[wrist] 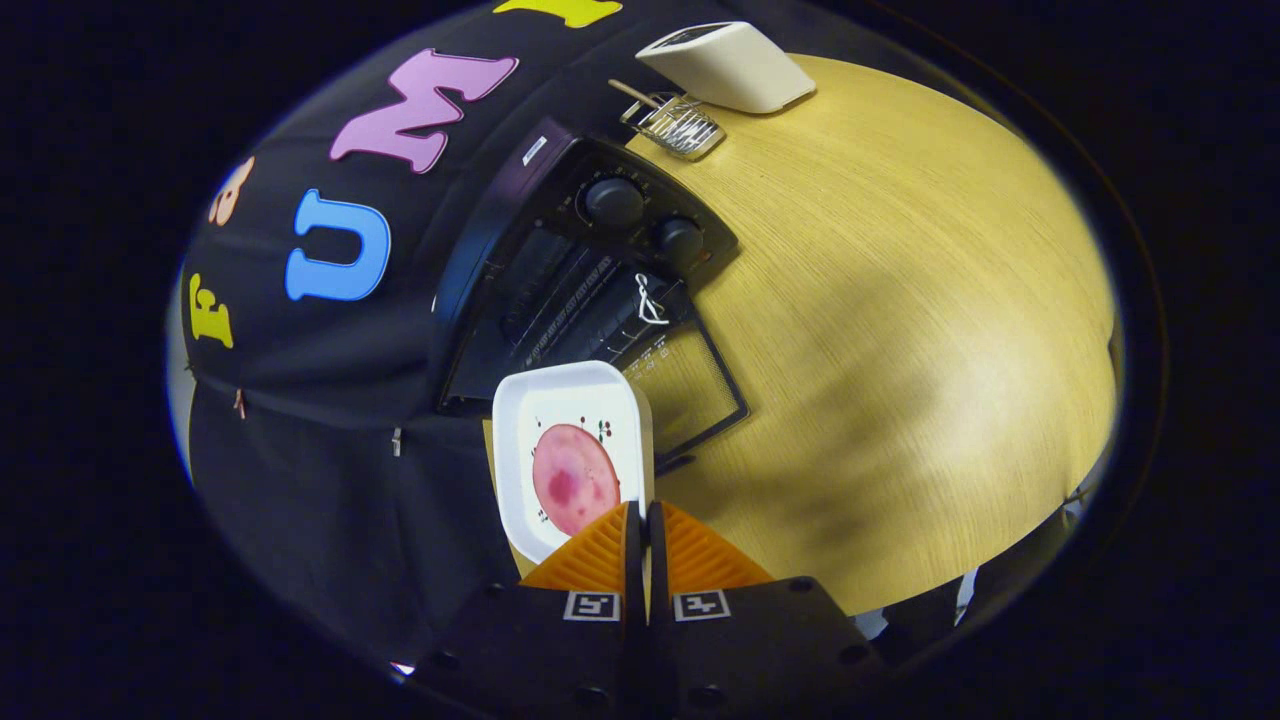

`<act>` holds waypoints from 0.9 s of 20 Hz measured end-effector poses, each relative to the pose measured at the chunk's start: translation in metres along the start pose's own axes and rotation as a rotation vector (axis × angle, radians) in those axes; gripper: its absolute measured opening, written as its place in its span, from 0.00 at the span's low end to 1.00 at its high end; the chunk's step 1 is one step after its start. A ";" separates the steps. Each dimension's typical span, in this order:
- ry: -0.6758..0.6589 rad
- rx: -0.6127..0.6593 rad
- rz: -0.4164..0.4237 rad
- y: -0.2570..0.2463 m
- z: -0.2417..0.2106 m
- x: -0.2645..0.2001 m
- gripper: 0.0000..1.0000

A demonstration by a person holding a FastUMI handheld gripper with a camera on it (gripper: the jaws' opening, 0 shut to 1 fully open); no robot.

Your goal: Open the toaster oven, put the food inside, and close the toaster oven door.

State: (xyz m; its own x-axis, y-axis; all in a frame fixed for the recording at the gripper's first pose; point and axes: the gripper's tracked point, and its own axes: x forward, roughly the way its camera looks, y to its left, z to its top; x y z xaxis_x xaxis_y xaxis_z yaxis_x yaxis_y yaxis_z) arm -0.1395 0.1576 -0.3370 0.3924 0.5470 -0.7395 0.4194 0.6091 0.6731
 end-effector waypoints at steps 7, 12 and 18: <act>-0.095 0.160 -0.078 0.017 0.009 0.051 0.05; -0.234 0.357 -0.100 0.026 0.037 0.077 0.05; -0.388 0.597 -0.142 0.034 0.062 0.102 0.05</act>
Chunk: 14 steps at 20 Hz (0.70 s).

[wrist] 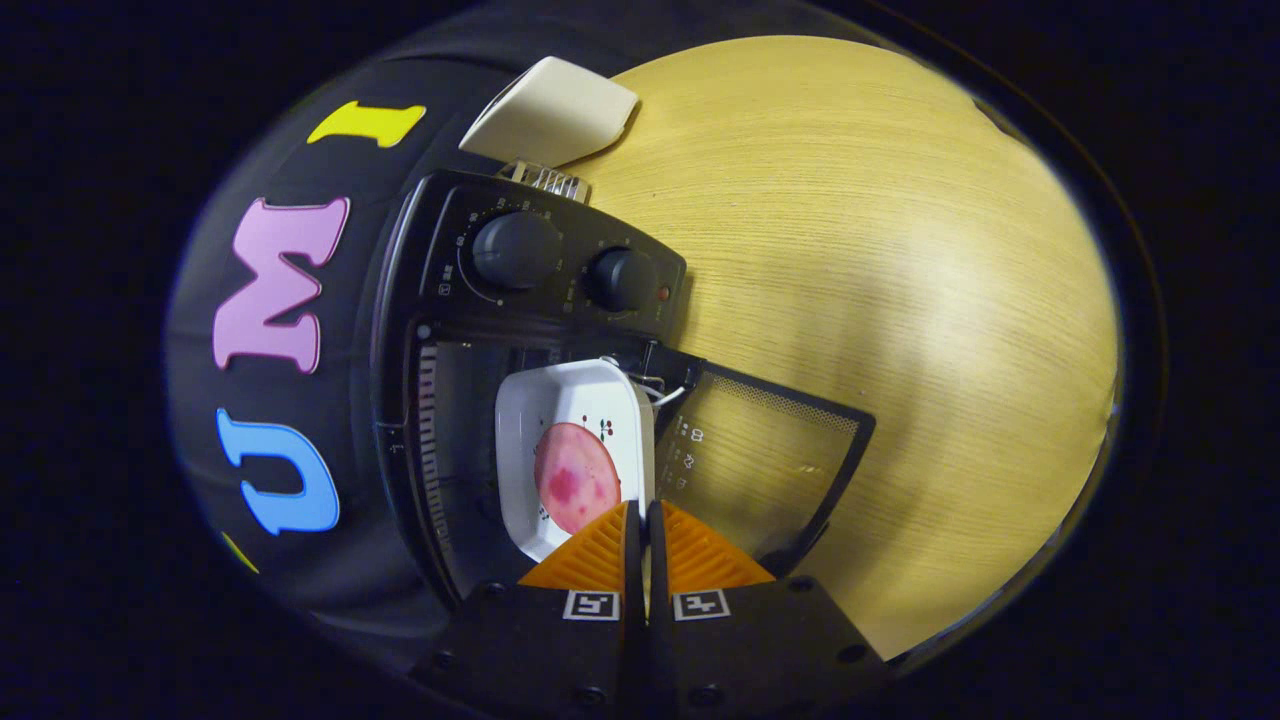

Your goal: Open the toaster oven, put the food inside, and close the toaster oven door.

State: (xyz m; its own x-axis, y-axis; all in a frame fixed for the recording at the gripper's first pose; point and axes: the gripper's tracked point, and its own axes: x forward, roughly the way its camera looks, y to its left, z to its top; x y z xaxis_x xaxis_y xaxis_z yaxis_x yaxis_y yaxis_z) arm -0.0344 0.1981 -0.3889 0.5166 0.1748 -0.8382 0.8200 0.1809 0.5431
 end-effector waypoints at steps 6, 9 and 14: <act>-0.015 0.085 -0.011 0.023 -0.016 0.022 0.05; 0.027 0.145 0.037 0.038 -0.030 0.027 0.06; 0.061 0.212 0.093 0.041 -0.031 0.023 0.33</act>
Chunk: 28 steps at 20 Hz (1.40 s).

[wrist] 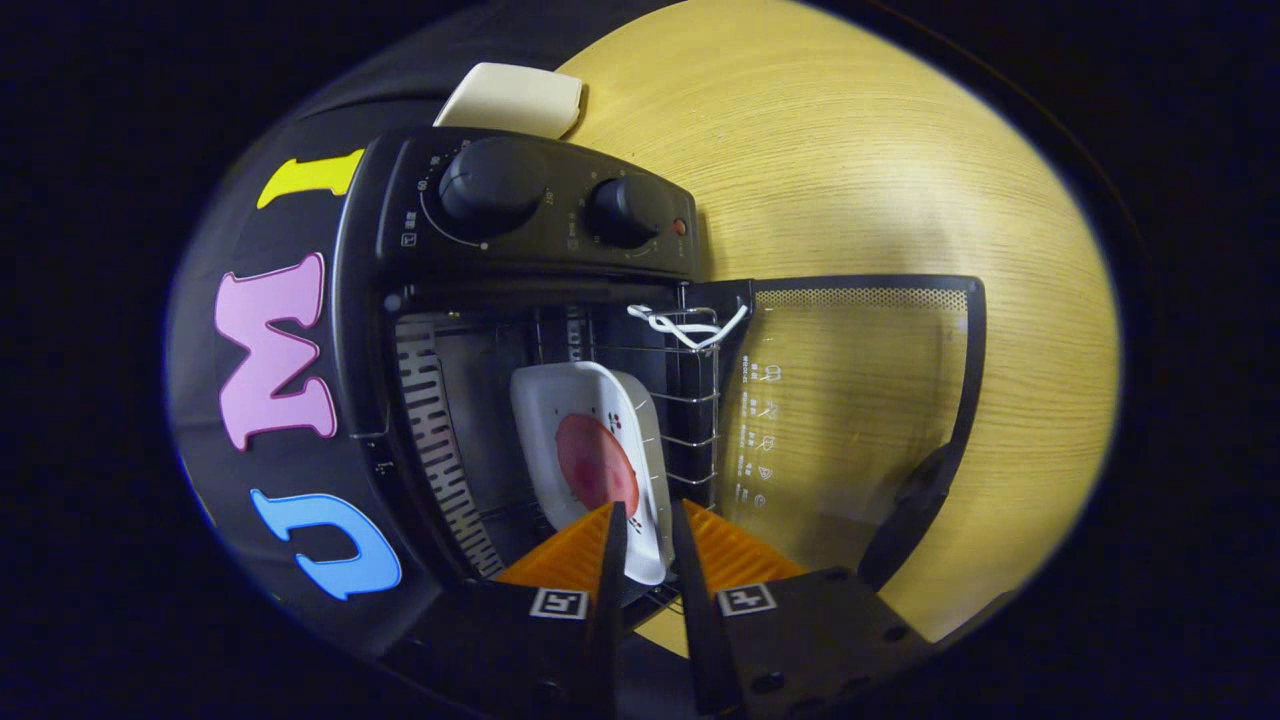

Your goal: Open the toaster oven, put the food inside, and close the toaster oven door.

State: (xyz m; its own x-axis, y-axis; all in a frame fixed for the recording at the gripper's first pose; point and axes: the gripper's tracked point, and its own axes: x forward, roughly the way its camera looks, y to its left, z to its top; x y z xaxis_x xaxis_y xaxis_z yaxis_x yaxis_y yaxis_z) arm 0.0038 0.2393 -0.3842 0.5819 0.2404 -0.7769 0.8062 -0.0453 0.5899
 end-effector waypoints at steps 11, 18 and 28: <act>0.087 -0.494 0.019 -0.005 0.014 -0.082 0.98; 0.091 -1.163 0.030 -0.034 0.013 -0.133 0.98; 0.235 -1.493 -0.172 -0.142 -0.007 -0.116 0.99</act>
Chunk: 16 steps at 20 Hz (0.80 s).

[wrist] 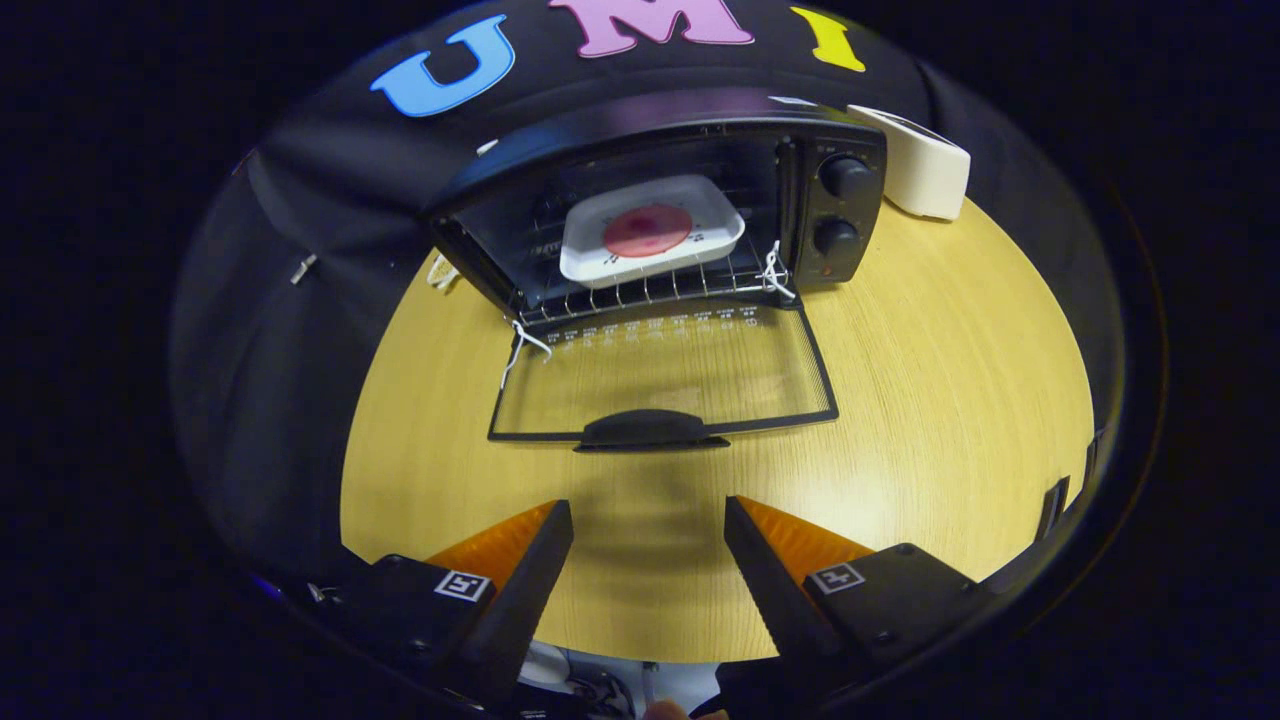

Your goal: Open the toaster oven, put the food inside, and close the toaster oven door.

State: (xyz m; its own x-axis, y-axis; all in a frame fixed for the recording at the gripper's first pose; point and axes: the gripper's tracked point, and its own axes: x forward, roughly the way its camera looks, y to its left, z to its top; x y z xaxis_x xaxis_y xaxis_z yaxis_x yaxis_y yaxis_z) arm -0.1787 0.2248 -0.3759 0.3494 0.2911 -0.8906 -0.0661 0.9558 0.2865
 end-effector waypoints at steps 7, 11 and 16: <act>0.022 -0.030 -0.067 -0.004 -0.008 0.031 0.99; 0.036 -0.043 -0.104 -0.009 -0.012 0.044 0.99; 0.047 -0.027 -0.124 -0.012 -0.011 0.055 0.99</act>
State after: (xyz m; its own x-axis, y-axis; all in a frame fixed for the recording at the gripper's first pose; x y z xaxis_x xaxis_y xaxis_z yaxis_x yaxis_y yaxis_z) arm -0.1691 0.2299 -0.4327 0.3128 0.1712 -0.9343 -0.0504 0.9852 0.1637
